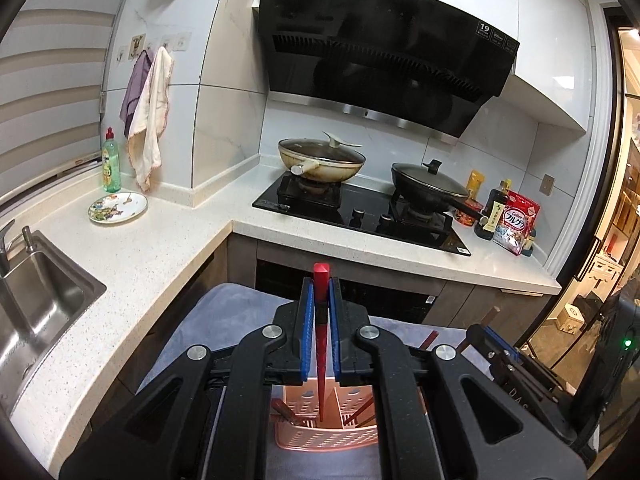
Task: Organize utensils
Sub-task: 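Open both tools to drop the chopsticks into the pink holder, then move both tools back down to the remaining chopsticks on the cloth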
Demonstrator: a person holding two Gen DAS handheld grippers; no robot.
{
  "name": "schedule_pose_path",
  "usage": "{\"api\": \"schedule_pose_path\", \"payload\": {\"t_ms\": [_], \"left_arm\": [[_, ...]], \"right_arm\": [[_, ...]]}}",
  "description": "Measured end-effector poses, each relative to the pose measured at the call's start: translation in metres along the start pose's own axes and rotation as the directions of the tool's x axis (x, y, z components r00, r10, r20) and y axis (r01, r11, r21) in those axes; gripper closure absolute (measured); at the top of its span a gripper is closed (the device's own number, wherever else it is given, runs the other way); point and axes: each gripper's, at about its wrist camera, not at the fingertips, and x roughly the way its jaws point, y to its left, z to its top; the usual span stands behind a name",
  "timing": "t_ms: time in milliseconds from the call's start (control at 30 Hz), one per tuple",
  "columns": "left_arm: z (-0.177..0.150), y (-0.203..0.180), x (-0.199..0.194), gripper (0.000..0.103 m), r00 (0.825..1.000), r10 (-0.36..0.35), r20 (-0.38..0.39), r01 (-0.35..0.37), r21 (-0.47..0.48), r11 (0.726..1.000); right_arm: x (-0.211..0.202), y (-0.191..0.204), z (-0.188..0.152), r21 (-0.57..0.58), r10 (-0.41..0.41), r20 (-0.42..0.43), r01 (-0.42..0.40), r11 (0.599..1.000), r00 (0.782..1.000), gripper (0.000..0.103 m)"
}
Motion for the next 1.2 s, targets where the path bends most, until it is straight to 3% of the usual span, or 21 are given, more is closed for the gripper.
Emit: {"api": "schedule_pose_path", "payload": {"t_ms": [300, 467, 1000, 1067, 1200], "left_arm": [[-0.007, -0.004, -0.003, 0.092, 1.0, 0.001, -0.019, -0.001, 0.005, 1.0], [-0.008, -0.002, -0.017, 0.067, 1.0, 0.009, -0.004, -0.009, -0.01, 1.0], [-0.05, -0.005, -0.076, 0.067, 0.994, 0.109, 0.0, -0.109, 0.094, 0.99], [-0.059, -0.005, -0.081, 0.067, 0.992, 0.123, -0.014, -0.12, 0.111, 0.987], [-0.072, -0.004, -0.088, 0.067, 0.991, 0.13, -0.037, -0.125, 0.118, 0.985]], "right_arm": [[-0.012, -0.004, -0.002, -0.001, -0.015, 0.011, 0.015, 1.0, 1.0, 0.09], [-0.03, -0.004, -0.001, 0.009, -0.005, 0.026, 0.005, 1.0, 1.0, 0.09], [-0.105, 0.011, -0.041, -0.048, 0.031, -0.008, -0.032, 0.998, 0.999, 0.088], [-0.114, 0.014, -0.049, -0.059, 0.026, -0.011, -0.027, 0.998, 1.0, 0.08], [-0.127, 0.018, -0.063, -0.07, 0.021, -0.021, -0.023, 0.997, 1.0, 0.078]]}}
